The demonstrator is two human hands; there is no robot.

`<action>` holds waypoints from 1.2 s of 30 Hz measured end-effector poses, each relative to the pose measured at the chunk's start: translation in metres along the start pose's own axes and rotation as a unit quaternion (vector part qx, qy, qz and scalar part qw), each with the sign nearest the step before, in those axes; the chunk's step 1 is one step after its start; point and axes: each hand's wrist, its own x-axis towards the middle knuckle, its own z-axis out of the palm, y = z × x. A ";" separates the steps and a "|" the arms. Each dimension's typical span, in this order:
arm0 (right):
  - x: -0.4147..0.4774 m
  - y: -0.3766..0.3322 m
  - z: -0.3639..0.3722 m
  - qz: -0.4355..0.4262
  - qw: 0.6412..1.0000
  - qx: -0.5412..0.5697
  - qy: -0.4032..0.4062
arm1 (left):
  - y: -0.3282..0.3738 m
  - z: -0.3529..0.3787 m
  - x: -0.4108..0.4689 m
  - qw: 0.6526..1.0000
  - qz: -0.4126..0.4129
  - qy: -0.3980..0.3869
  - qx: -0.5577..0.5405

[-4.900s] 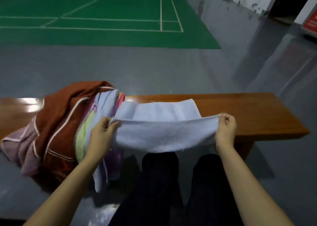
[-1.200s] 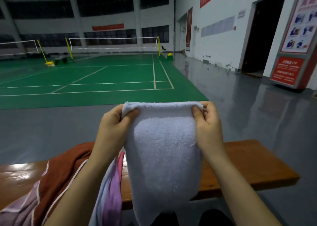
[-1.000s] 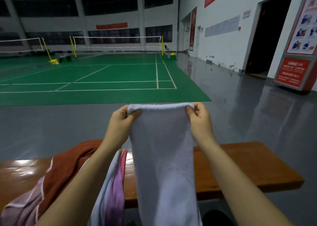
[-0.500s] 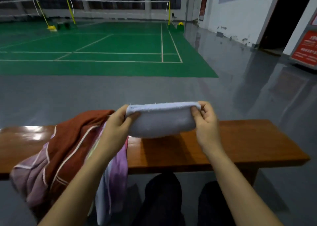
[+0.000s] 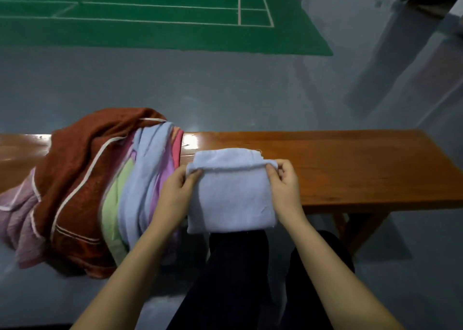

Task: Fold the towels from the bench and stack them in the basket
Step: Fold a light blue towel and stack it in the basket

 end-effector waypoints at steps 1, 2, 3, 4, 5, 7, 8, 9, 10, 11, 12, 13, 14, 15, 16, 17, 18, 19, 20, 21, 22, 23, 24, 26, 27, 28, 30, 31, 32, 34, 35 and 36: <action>0.012 -0.001 0.004 0.000 1.000 -0.011 0.004 | 0.003 0.003 0.012 1.000 0.001 0.015 0.018; 0.023 -0.001 0.009 -0.001 1.000 -0.021 0.009 | 0.005 0.005 0.024 0.999 0.002 0.032 0.037; 0.034 -0.003 0.014 -0.002 0.999 -0.029 0.013 | 0.006 0.008 0.036 0.997 0.003 0.044 0.056; 0.046 -0.003 0.019 -0.003 0.999 -0.039 0.017 | 0.005 0.011 0.048 0.996 0.004 0.051 0.073; 0.056 -0.003 0.023 -0.004 0.998 -0.053 0.020 | 0.003 0.015 0.058 0.995 0.002 0.053 0.090; 0.073 0.002 0.031 -0.002 0.996 -0.088 0.018 | -0.005 0.022 0.075 0.990 -0.011 0.045 0.135; 0.079 0.006 0.034 0.000 0.994 -0.110 0.010 | -0.012 0.025 0.081 0.985 -0.024 0.040 0.163; 0.084 0.011 0.037 0.005 0.991 -0.135 0.001 | -0.019 0.027 0.086 0.981 -0.035 0.038 0.188; 0.088 0.015 0.039 0.009 0.987 -0.160 -0.008 | -0.027 0.029 0.091 0.977 -0.040 0.037 0.206; 0.091 0.020 0.041 0.013 0.984 -0.180 -0.013 | -0.033 0.031 0.093 0.975 -0.040 0.037 0.217; 0.093 0.024 0.043 0.014 0.981 -0.193 -0.014 | -0.037 0.032 0.095 0.973 -0.037 0.038 0.223; 0.094 0.027 0.043 0.014 0.979 -0.201 -0.013 | -0.041 0.033 0.096 0.972 -0.035 0.040 0.229; 0.096 0.029 0.044 0.014 0.978 -0.207 -0.010 | -0.042 0.034 0.097 0.970 -0.035 0.041 0.235; 0.097 0.031 0.045 0.014 0.976 -0.215 -0.005 | -0.041 0.035 0.097 0.968 -0.038 0.042 0.244; 0.097 0.031 0.045 0.015 0.974 -0.224 -0.002 | -0.040 0.035 0.097 0.966 -0.041 0.041 0.253; 0.097 0.030 0.046 0.016 0.973 -0.231 -0.002 | -0.038 0.036 0.097 0.964 -0.043 0.039 0.260; 0.096 0.028 0.045 0.018 0.971 -0.237 -0.005 | -0.036 0.035 0.097 0.964 -0.047 0.034 0.261; 0.093 0.025 0.044 0.020 0.969 -0.248 -0.009 | -0.034 0.034 0.096 0.964 -0.053 0.027 0.258; 0.090 0.022 0.042 0.024 0.963 -0.269 -0.013 | -0.032 0.032 0.095 0.965 -0.064 0.021 0.254; 0.085 0.019 0.039 0.032 0.953 -0.301 -0.016 | -0.030 0.029 0.093 0.963 -0.081 0.013 0.255; 0.079 0.017 0.035 0.046 0.940 -0.339 -0.019 | -0.029 0.026 0.090 0.960 -0.099 0.003 0.261; 0.074 0.014 0.032 0.066 0.924 -0.375 -0.025 | -0.029 0.023 0.086 0.956 -0.119 -0.009 0.268; 0.068 0.012 0.029 0.087 0.909 -0.407 -0.036 | -0.029 0.021 0.081 0.952 -0.139 -0.021 0.271; 0.060 0.011 0.029 0.132 0.885 -0.440 -0.071 | -0.028 0.022 0.072 0.946 -0.172 -0.040 0.271; 0.060 0.011 0.030 0.157 0.883 -0.434 -0.086 | -0.027 0.023 0.070 0.944 -0.183 -0.047 0.269; 0.061 0.011 0.031 0.182 0.891 -0.404 -0.094 | -0.026 0.024 0.070 0.944 -0.194 -0.058 0.262; 0.061 0.012 0.033 0.228 0.924 -0.286 -0.109 | -0.023 0.024 0.071 0.944 -0.218 -0.087 0.231; 0.060 0.013 0.033 0.237 0.937 -0.231 -0.113 | -0.021 0.024 0.071 0.945 -0.230 -0.100 0.209; 0.056 0.013 0.033 0.234 0.946 -0.192 -0.119 | -0.019 0.024 0.069 0.947 -0.238 -0.107 0.185; 0.048 0.014 0.032 0.196 0.965 -0.128 -0.120 | -0.015 0.024 0.063 0.957 -0.230 -0.107 0.139; 0.044 0.014 0.029 0.171 0.974 -0.104 -0.111 | -0.013 0.026 0.058 0.966 -0.211 -0.100 0.114; 0.039 0.013 0.025 0.147 0.980 -0.088 -0.096 | -0.011 0.028 0.053 0.974 -0.184 -0.093 0.090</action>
